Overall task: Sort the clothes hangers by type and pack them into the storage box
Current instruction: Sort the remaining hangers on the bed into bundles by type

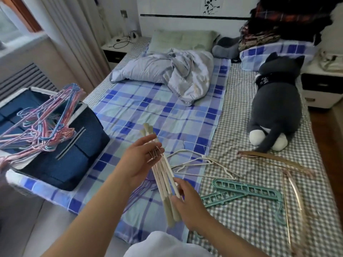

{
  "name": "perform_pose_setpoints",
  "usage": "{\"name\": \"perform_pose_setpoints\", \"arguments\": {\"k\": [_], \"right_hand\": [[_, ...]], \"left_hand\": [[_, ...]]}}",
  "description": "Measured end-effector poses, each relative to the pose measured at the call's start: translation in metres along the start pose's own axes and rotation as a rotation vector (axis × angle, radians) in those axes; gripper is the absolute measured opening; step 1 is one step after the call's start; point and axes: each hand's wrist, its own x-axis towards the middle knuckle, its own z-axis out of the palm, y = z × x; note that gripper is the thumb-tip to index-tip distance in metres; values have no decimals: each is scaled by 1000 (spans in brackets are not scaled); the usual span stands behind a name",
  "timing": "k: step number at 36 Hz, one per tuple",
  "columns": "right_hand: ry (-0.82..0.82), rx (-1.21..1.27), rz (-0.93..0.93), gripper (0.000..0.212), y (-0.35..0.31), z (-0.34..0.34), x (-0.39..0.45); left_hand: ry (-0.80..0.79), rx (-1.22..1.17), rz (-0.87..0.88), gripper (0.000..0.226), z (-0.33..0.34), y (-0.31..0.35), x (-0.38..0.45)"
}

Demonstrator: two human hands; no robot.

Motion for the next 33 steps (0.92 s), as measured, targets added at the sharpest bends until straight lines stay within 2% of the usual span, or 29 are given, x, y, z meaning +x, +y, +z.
{"name": "perform_pose_setpoints", "arguments": {"k": [5,9,12,14,16,18,22,25,29,33], "right_hand": [[-22,-13,20,28,-2,-22,20],[-21,-61,120,33,-10,-58,58],[-10,-54,171,24,-23,-79,83],[17,-37,186,26,-34,-87,104],[24,73,226,29,-45,-91,124],[16,304,290,32,-53,-93,139],[6,623,385,44,-58,-85,155],[-10,795,393,37,-53,-72,156],[68,934,446,26,-39,-63,147],[126,943,578,10,-15,-60,148]], "left_hand": [[-2,206,5,26,-9,17,8],[-104,308,16,26,-20,36,4],[-191,349,25,27,-24,49,-4],[-256,409,40,27,-23,56,-10],[-296,472,56,26,-24,63,-16],[-320,514,65,26,-25,69,-22],[-365,507,59,26,-36,72,-35],[-374,497,38,25,-47,69,-40],[-389,509,-17,28,-61,59,-43],[-356,557,-31,23,-66,44,-42]]}}
